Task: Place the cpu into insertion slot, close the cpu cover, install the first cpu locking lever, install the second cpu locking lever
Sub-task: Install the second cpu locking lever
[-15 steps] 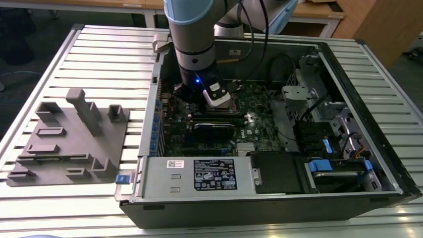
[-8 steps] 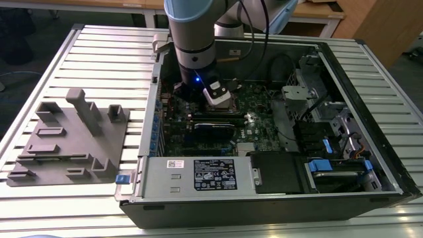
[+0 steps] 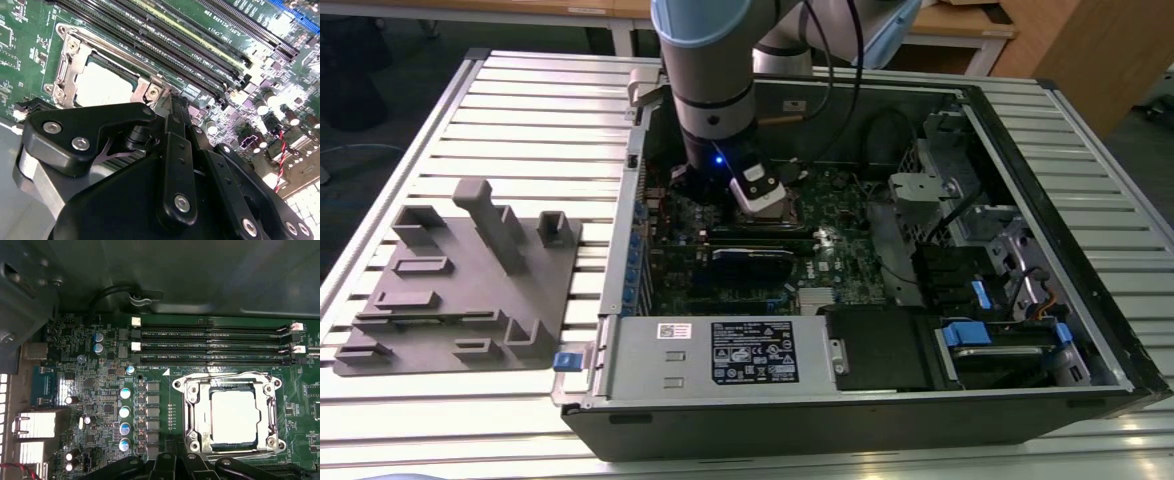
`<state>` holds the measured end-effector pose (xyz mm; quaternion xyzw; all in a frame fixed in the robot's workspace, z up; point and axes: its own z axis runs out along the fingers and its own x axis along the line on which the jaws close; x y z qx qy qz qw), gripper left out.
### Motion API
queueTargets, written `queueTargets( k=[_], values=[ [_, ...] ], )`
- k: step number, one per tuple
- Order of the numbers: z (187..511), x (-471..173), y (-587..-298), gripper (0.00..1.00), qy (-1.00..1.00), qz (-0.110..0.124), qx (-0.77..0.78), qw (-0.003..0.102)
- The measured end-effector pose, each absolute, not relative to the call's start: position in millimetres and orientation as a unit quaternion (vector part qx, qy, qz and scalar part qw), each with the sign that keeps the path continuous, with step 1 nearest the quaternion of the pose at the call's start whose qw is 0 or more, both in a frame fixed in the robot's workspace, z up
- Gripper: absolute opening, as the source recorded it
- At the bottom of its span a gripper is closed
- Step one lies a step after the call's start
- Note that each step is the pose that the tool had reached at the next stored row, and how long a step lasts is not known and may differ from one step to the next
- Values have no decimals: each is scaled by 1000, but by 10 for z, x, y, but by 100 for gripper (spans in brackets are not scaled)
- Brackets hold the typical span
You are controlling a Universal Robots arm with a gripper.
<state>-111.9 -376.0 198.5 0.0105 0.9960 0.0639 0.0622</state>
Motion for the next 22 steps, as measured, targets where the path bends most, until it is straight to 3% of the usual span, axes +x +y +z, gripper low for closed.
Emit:
queueTargets(
  k=[8,12,22],
  values=[
    [1928,-1119,-3761,11,996,64,10,64],
    [1927,-1119,-3760,11,997,44,9,65],
    [1972,-1119,-3758,11,997,46,9,65]
  ],
)
